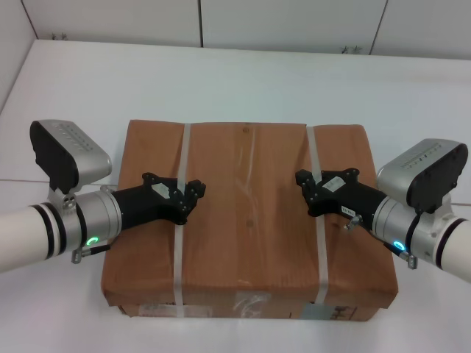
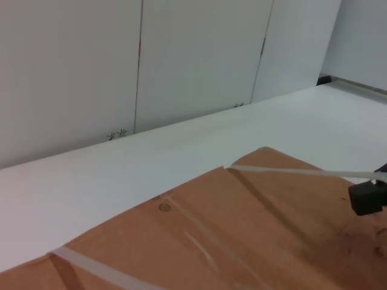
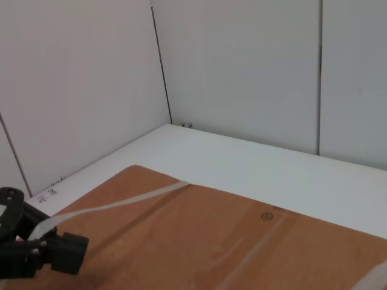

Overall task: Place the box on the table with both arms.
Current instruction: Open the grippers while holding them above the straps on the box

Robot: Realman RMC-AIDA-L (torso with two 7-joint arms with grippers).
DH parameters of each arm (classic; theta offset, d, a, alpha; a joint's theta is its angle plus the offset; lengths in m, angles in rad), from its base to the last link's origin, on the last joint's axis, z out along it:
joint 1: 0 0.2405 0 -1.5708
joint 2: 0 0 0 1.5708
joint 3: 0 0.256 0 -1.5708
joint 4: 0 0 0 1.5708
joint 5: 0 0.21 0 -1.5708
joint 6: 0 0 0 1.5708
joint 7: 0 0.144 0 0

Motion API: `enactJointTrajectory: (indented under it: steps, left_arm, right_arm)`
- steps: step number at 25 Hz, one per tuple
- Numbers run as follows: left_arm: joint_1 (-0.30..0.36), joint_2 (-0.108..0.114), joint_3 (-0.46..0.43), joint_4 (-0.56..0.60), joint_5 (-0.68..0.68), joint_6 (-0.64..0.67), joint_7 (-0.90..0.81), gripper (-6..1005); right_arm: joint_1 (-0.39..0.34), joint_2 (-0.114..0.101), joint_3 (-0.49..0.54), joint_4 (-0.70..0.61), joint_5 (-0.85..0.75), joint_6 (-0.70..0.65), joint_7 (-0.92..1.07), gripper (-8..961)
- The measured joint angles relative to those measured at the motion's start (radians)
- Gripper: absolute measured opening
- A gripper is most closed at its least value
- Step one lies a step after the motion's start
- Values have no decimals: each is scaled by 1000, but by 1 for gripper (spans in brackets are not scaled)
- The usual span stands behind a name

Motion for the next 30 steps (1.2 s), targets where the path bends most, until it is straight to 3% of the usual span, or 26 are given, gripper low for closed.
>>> enactJointTrajectory:
  steps: [10,16,27,30]
  left_arm:
    - [4,-2,0,0,0,-2,0,51]
    - [6,-2,0,0,-2,-2,0,52]
    - [15,-3,-2,-3,-8,-44,-4,193]
    - [19,-2,-8,-3,-9,-45,-4,406]
  right_arm:
    - [-3,0,8,-5,2,-5,1,16]
    - [2,0,-12,-5,-1,-4,1,79]
    - [-33,0,33,-5,13,9,1,270]
    - [-40,0,42,-6,13,9,1,330]
